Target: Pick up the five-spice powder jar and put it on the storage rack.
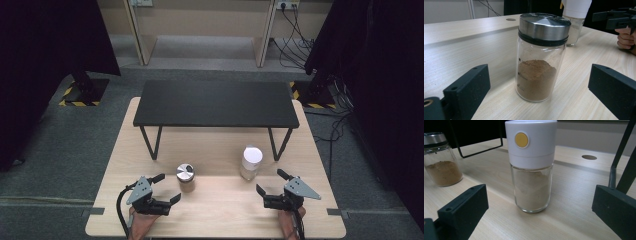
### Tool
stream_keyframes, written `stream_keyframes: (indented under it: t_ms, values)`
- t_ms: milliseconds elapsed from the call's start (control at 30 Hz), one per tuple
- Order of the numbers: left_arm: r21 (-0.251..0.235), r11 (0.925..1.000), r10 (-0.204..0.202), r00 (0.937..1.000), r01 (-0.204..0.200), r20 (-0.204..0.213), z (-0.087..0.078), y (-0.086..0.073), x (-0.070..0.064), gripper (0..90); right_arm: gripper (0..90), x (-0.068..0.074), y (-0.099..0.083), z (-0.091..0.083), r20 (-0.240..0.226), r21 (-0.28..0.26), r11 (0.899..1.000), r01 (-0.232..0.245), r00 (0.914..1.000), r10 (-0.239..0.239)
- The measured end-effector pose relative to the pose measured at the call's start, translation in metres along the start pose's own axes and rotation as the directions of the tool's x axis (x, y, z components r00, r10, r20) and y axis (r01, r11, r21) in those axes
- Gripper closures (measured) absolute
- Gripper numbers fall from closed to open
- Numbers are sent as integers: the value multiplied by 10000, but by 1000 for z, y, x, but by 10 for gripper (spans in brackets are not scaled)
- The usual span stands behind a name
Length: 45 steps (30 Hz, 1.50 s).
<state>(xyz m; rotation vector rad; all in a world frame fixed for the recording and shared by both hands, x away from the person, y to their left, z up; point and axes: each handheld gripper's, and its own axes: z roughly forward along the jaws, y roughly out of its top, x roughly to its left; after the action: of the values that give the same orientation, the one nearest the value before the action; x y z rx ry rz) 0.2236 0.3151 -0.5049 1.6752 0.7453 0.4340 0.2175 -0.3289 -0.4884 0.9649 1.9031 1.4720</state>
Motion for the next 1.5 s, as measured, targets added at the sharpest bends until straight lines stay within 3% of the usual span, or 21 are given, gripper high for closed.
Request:
stream_keyframes:
  t_ms: [1500]
  values:
    - [-162,9998,140,9997,-143,-183,-1,-1,-4,30,6,0,1,1,-21,71,10000,32,10000,-31]
